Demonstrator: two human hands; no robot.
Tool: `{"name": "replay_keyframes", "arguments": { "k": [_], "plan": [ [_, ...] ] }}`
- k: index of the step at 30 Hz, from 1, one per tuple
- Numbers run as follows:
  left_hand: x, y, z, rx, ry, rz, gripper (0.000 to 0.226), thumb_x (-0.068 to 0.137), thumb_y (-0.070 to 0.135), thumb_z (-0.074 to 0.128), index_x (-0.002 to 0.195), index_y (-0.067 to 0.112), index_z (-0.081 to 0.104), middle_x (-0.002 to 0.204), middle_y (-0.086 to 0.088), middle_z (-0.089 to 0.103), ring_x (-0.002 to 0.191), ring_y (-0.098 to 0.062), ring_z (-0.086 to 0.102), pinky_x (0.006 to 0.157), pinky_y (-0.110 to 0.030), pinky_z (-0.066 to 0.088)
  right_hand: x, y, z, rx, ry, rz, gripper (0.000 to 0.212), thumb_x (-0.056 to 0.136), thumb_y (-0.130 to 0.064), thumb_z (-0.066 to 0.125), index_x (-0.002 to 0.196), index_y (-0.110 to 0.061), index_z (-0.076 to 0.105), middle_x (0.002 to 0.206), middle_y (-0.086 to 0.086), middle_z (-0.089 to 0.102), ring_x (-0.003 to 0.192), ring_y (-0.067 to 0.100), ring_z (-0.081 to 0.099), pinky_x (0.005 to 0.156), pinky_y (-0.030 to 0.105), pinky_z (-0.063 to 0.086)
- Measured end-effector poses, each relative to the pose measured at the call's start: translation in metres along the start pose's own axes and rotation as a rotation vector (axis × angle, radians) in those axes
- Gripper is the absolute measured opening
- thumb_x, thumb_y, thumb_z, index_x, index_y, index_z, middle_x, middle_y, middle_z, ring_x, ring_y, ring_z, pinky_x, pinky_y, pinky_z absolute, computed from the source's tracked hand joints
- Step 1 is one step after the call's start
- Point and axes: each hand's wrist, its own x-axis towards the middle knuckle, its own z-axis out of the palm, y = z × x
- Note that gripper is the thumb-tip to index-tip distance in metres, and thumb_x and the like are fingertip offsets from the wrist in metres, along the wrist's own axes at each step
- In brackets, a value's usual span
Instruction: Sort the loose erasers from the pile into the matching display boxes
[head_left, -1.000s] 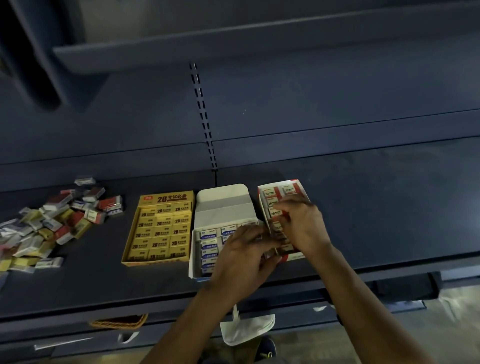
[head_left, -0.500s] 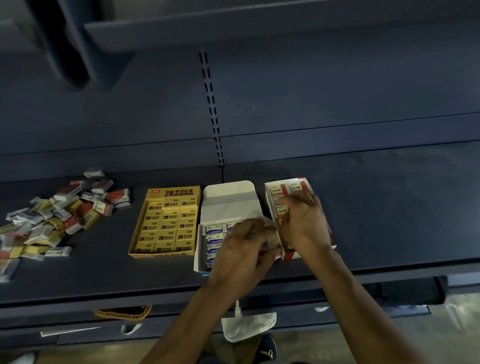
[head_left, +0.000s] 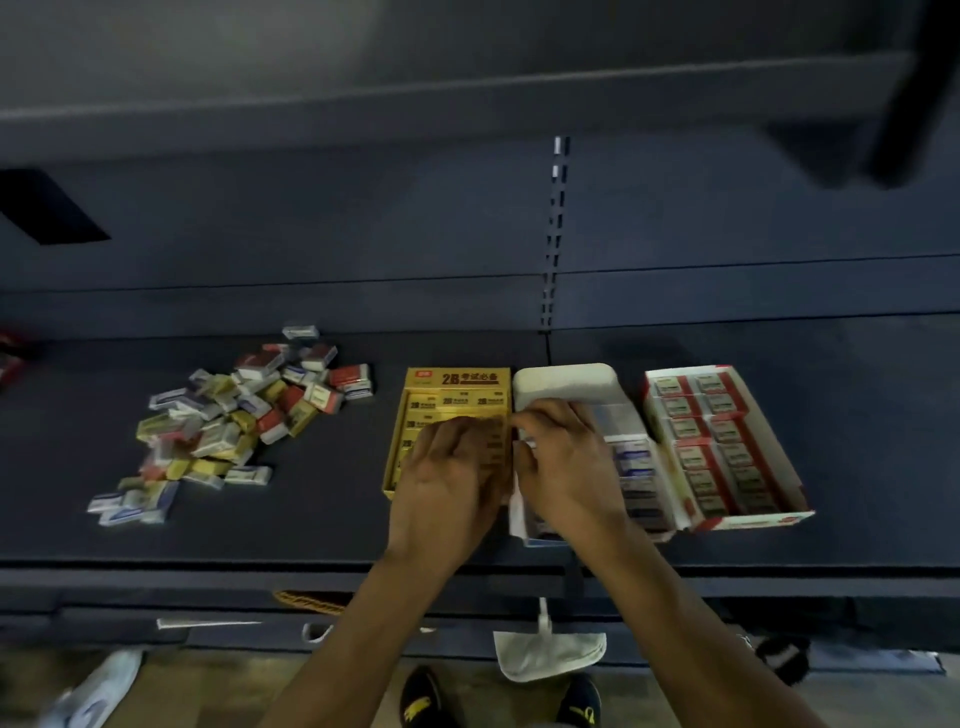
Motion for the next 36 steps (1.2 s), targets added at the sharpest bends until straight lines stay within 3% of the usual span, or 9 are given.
{"name": "replay_keyframes", "arguments": {
  "k": [5, 10, 13, 20, 26, 32, 36],
  "plan": [
    [-0.016, -0.052, -0.015, 0.021, -0.066, -0.099, 0.046, 0.068, 0.020, 0.074, 0.112, 0.013, 0.062, 0.111, -0.008, 0.062, 0.094, -0.032, 0.058, 0.074, -0.040, 0.052, 0.008, -0.047, 0.029, 0.022, -0.036, -0.061, 0.027, 0.074, -0.012, 0.066, 0.101, -0.016, 0.067, 0.107, 0.004, 0.063, 0.103, 0.028, 0.056, 0.080, 0.039, 0.053],
    [-0.035, -0.099, -0.035, 0.059, -0.032, -0.162, 0.048, 0.082, 0.039, 0.045, 0.119, 0.013, 0.061, 0.109, -0.011, 0.062, 0.093, -0.033, 0.058, 0.073, -0.041, 0.053, 0.010, -0.091, 0.059, 0.025, -0.069, -0.133, 0.029, 0.071, -0.014, 0.068, 0.099, -0.014, 0.068, 0.104, 0.005, 0.062, 0.099, 0.030, 0.056, 0.083, 0.041, 0.051],
    [-0.047, -0.126, -0.044, 0.049, -0.035, -0.202, 0.052, 0.082, 0.042, 0.043, 0.119, 0.012, 0.061, 0.109, -0.013, 0.062, 0.095, -0.034, 0.058, 0.074, -0.042, 0.054, 0.010, -0.116, 0.077, 0.041, -0.086, -0.159, 0.032, 0.070, -0.012, 0.072, 0.102, -0.013, 0.068, 0.103, 0.004, 0.063, 0.097, 0.028, 0.058, 0.081, 0.036, 0.050],
    [-0.080, -0.185, -0.066, 0.034, 0.036, -0.269, 0.040, 0.073, 0.014, 0.075, 0.110, 0.010, 0.064, 0.102, -0.012, 0.063, 0.092, -0.034, 0.059, 0.069, -0.041, 0.053, 0.011, -0.163, 0.124, 0.094, -0.139, -0.181, 0.031, 0.067, -0.009, 0.076, 0.098, -0.012, 0.070, 0.096, 0.002, 0.065, 0.089, 0.028, 0.060, 0.075, 0.033, 0.054],
    [-0.105, -0.232, -0.081, 0.078, 0.173, -0.357, 0.037, 0.065, -0.007, 0.068, 0.099, 0.008, 0.065, 0.100, -0.013, 0.061, 0.089, -0.035, 0.054, 0.071, -0.042, 0.049, 0.006, -0.188, 0.150, 0.136, -0.181, -0.183, 0.025, 0.074, -0.009, 0.071, 0.099, -0.009, 0.069, 0.096, 0.004, 0.063, 0.091, 0.029, 0.057, 0.073, 0.034, 0.052],
    [-0.120, -0.279, -0.083, 0.135, 0.148, -0.474, 0.050, 0.061, -0.012, 0.065, 0.109, 0.001, 0.057, 0.106, -0.020, 0.060, 0.098, -0.043, 0.054, 0.087, -0.050, 0.043, 0.002, -0.204, 0.167, 0.177, -0.210, -0.186, 0.020, 0.078, -0.012, 0.068, 0.098, -0.011, 0.069, 0.095, 0.003, 0.062, 0.090, 0.028, 0.057, 0.072, 0.033, 0.052],
    [-0.119, -0.284, -0.086, 0.059, 0.131, -0.492, 0.050, 0.064, -0.012, 0.068, 0.111, 0.003, 0.059, 0.104, -0.021, 0.060, 0.083, -0.046, 0.057, 0.068, -0.048, 0.050, 0.003, -0.211, 0.172, 0.189, -0.256, -0.186, 0.019, 0.082, -0.015, 0.064, 0.101, -0.011, 0.068, 0.098, 0.003, 0.060, 0.094, 0.027, 0.055, 0.076, 0.032, 0.049]
  ]
}}
